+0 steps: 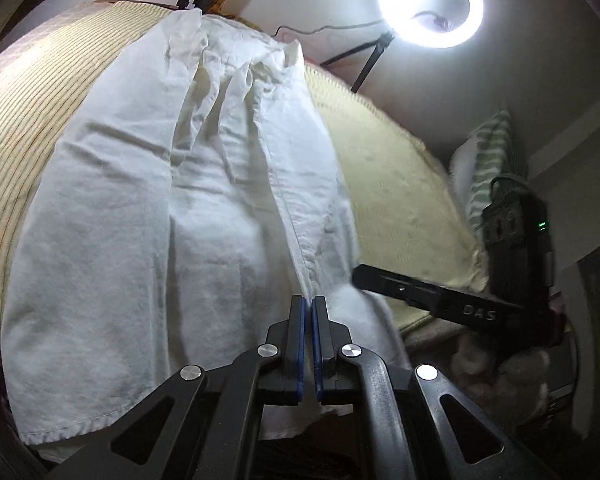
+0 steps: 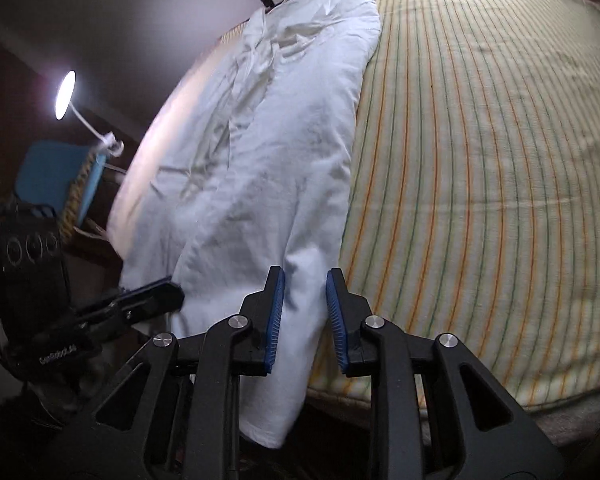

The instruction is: Fold small clothes

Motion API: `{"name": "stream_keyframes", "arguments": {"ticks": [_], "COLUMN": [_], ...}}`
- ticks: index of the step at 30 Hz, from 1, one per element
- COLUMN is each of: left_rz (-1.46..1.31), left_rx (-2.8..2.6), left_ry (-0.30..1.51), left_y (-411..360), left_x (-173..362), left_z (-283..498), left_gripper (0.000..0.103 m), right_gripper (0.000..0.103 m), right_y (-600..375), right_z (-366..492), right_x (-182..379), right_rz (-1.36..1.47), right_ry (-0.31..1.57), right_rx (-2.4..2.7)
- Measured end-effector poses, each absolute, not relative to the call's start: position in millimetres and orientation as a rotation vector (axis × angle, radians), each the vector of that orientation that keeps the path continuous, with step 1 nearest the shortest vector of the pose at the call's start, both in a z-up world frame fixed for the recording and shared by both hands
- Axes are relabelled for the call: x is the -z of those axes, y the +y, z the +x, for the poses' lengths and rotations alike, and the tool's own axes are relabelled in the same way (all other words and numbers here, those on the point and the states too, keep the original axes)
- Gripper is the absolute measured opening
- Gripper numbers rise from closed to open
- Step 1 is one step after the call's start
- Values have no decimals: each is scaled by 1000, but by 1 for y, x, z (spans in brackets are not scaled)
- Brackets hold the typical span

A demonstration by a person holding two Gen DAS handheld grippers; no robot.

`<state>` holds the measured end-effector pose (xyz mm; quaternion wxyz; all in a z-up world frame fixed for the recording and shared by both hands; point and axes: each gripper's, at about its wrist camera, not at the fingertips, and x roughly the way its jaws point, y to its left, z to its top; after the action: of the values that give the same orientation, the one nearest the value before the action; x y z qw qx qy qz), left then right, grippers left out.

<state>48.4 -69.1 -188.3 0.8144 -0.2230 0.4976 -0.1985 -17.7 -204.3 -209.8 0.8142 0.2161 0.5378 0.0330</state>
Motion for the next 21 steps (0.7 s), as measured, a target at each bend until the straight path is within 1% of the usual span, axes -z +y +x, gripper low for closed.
{"name": "stream_keyframes", "arguments": {"ticks": [3,6,11,12,13,14,15,17,19,21], "left_rz": [-484,-504,-505,-513,-520,-521,-525,-558,-577,-586], "left_rx": [403,394,388,388,387,385,382,407,441,448], "left_ry": [1119,1110,1075,1067,1060,1057,1055,1064,1090,1107], "left_y": [-66,-60,-50,-47,-44,-42,-41,-41,-48,-57], "left_x": [206,205,195,192,190,188,186,188,194,200], "left_z": [47,42,36,33,31,29,27,25,27,29], "left_gripper": [0,0,0,4,14,20,32,34,48,51], "right_gripper": [24,24,25,25,28,28,28,28,28,28], "right_y": [-199,-195,-176,-172,-171,-170,-171,-174,-176,-178], "right_z": [-23,-28,-30,-33,-35,-38,-40,-48,-53,-54], "right_x": [200,185,202,203,201,198,194,187,181,177], "right_rz": [408,371,320,316,316,324,335,352,349,351], "right_ry": [1114,1045,1096,1095,1088,1080,1071,1048,1030,1023], "right_rx": [-59,-81,-79,-84,-91,-97,-96,-96,-87,-84]}}
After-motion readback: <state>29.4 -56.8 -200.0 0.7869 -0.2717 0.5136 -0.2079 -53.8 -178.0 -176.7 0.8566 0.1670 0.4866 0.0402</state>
